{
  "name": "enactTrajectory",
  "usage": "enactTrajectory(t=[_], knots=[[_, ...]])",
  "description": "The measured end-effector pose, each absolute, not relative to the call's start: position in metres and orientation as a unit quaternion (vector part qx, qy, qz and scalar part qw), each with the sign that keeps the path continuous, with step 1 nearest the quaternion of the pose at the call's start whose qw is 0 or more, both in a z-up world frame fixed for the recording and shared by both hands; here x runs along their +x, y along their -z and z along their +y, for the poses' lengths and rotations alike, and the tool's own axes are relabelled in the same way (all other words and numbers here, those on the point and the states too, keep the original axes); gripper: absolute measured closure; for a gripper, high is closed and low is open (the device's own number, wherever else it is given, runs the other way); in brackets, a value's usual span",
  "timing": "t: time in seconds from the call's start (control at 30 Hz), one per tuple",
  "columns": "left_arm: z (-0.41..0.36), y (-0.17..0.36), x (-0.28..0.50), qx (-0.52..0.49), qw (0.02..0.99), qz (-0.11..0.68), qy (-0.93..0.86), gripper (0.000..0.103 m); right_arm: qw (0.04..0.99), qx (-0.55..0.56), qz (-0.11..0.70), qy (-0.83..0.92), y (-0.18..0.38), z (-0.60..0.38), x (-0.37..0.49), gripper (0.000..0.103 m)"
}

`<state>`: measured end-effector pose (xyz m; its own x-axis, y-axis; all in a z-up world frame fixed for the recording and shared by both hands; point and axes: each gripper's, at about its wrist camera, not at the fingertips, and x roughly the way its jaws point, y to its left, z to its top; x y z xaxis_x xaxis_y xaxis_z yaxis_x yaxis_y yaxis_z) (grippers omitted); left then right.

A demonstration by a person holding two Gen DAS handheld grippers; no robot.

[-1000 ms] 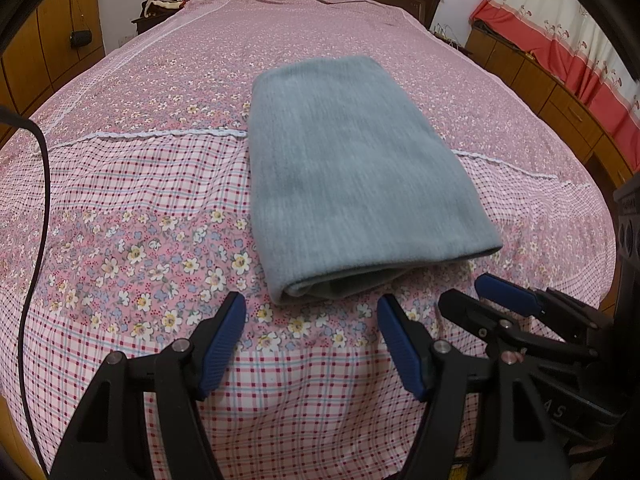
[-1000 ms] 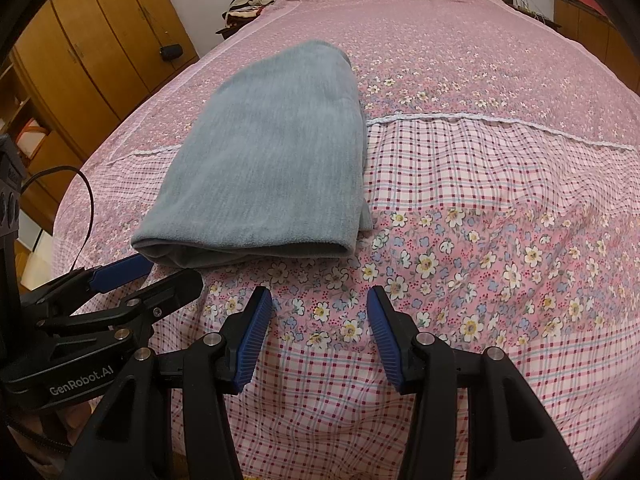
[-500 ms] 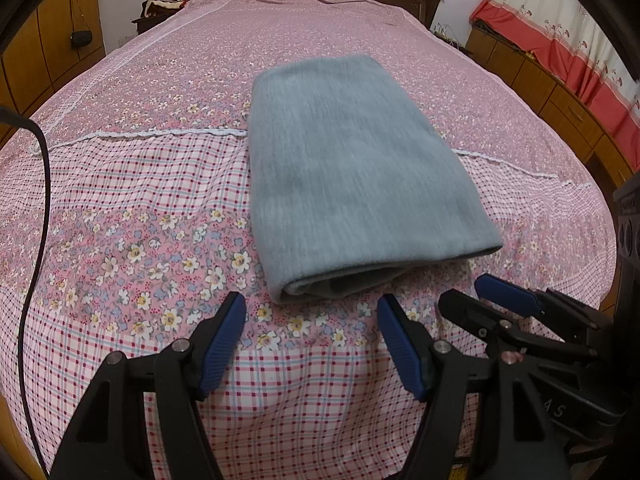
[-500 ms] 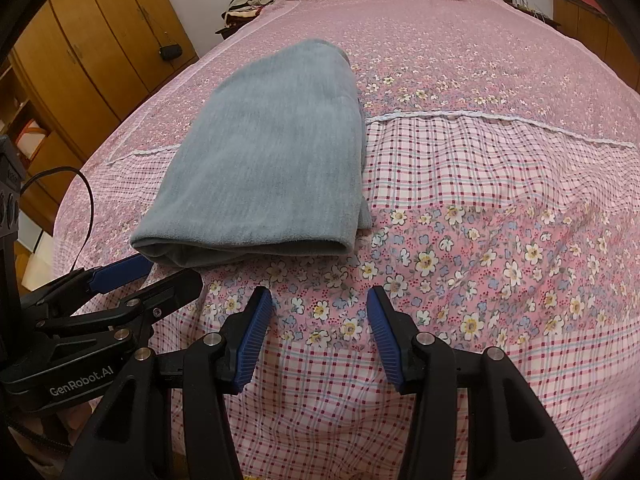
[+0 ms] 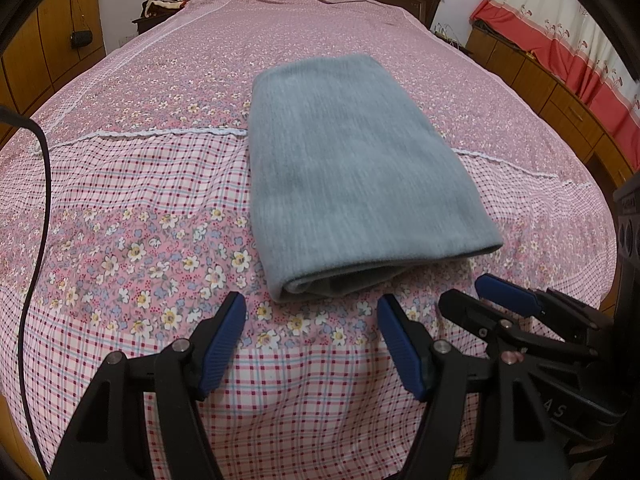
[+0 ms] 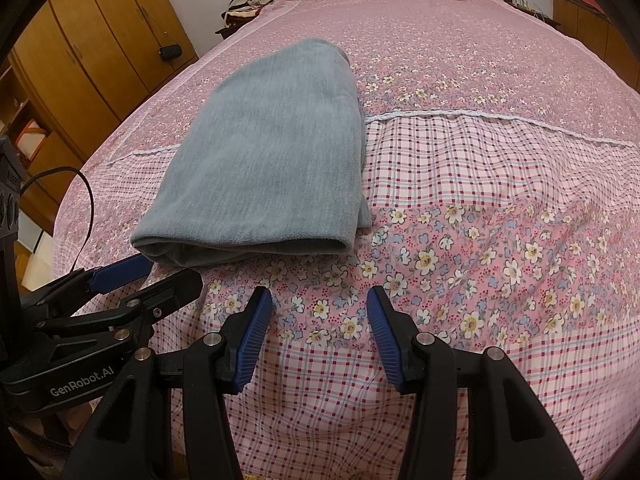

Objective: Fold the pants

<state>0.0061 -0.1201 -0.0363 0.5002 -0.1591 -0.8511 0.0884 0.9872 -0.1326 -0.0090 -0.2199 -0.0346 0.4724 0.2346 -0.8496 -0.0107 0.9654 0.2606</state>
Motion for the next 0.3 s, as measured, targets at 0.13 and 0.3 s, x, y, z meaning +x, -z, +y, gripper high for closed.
enactTrajectory(t=[0.13,0.3], knots=[[-0.1212,0.0364,0.0051,-0.035,0.865,0.495,0.071,0.032,0.851,0.11,0.508,-0.072,0.0344,-0.22,-0.0089,0.052],[-0.1229,0.0362,0.0043,-0.034,0.863,0.498,0.071,0.032,0.851,0.11,0.508,-0.073,0.0346,-0.2183,-0.0118,0.052]])
